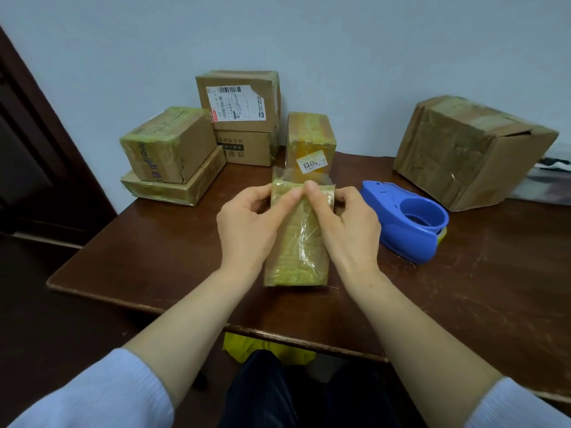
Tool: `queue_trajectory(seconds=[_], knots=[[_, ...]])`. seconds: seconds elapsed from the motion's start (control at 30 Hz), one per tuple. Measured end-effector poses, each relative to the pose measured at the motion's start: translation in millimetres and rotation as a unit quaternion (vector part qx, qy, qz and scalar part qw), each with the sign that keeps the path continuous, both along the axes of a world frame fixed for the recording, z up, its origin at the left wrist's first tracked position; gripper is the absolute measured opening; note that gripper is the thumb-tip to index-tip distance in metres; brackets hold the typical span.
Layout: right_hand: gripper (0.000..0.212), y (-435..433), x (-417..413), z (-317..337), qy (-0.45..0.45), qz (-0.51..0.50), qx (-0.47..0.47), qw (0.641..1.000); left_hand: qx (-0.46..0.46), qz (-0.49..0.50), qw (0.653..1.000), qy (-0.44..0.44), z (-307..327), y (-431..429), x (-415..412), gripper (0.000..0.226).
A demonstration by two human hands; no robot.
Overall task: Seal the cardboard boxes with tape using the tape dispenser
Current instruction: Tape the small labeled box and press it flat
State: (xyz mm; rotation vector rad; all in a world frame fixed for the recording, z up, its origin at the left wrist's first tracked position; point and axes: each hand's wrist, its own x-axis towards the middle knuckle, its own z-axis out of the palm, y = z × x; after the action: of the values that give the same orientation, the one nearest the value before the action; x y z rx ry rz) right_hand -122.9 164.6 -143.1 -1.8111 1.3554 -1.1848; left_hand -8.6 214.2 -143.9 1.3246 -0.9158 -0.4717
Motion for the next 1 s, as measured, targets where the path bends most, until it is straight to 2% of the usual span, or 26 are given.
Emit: queue_trajectory(seconds=[0.03,0.13,0.3,0.4,0.5,0.63,0.73,0.8,0.9,1.0], knots=[[0.049,0.1,1.2,-0.2,0.012,-0.004,-0.007,1.0,-0.003,0.003,1.0,0.001,-0.5,0.0,1.0,0.025],[0.049,-2.6,2.3,-1.7,0.025,-0.009,-0.038,0.999,-0.016,0.005,1.0,0.0,-3.6,-0.8,5.4,0.017],[0.039,-4.0,-10.5,-12.1,-0.063,0.036,-0.091,0.993,-0.044,-0.002,0.999,0.017,-5.0,2.4,8.3,0.026],[0.029,4.1,-15.6,-9.3,-0.112,0.057,-0.059,0.99,-0.059,-0.011,0.998,0.023,-3.5,6.2,3.5,0.03],[0.012,6.2,-14.1,6.5,-0.228,0.077,-0.015,0.971,-0.094,-0.038,0.995,0.021,6.0,6.3,0.7,0.032],[0.02,5.2,-13.5,11.5,-0.325,0.09,0.038,0.941,-0.095,-0.062,0.993,0.016,8.9,9.5,-1.7,0.034],[0.03,12.0,-15.2,4.0,-0.374,0.096,0.09,0.918,-0.095,-0.053,0.992,0.063,-2.5,18.0,-4.8,0.031],[0.028,15.6,-15.9,-0.9,-0.379,0.099,0.088,0.916,-0.093,-0.048,0.992,0.077,-9.9,22.0,-5.1,0.028],[0.015,18.9,-17.2,-8.1,-0.346,0.101,0.058,0.931,-0.089,-0.053,0.993,0.064,-15.0,26.3,-5.6,0.025],[0.017,23.5,-17.9,-15.6,-0.317,0.105,0.042,0.942,-0.088,-0.054,0.994,0.041,-17.6,30.1,-7.2,0.02]])
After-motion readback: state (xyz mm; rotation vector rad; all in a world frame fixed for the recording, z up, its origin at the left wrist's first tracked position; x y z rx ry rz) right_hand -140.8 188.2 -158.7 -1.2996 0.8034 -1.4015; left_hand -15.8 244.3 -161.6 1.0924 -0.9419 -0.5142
